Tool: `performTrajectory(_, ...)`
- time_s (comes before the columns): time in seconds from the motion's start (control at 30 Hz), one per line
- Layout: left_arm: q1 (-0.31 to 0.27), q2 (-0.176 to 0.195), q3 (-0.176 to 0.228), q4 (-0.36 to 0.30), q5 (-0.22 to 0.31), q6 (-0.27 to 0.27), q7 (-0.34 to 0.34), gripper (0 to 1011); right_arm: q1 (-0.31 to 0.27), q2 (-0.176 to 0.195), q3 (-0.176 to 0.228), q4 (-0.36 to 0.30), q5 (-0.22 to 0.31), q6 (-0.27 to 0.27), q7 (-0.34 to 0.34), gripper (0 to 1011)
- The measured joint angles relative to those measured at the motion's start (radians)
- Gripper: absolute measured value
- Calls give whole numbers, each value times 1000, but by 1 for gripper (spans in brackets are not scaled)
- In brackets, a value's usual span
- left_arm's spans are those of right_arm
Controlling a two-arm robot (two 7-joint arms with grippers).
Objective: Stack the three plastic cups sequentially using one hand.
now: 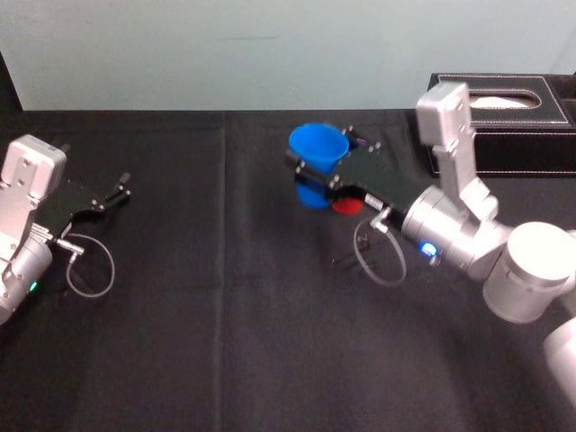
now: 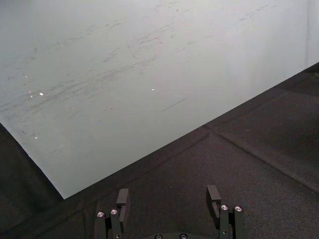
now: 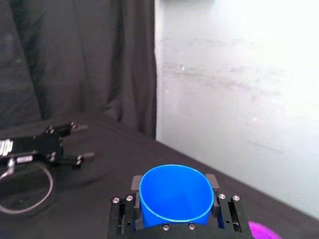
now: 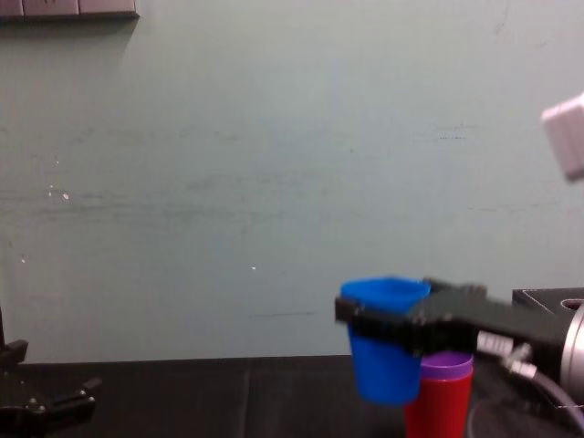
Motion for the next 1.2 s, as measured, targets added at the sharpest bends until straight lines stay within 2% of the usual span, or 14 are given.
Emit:
performTrajectory(0.27, 0, 0, 0, 0, 0, 0, 0, 1005, 36, 38, 39, -36, 37, 42, -22, 761)
performTrajectory(0.6, 0, 0, 0, 0, 0, 0, 0, 1005, 64, 54, 58, -11, 63, 50, -37, 760)
performTrajectory(1.0, 0, 0, 0, 0, 0, 0, 0, 1005, 81, 46, 63, 54, 79, 21, -39, 761)
performTrajectory(1.2, 0, 0, 0, 0, 0, 0, 0, 1005, 102, 35, 60, 103, 86, -12, -20, 761)
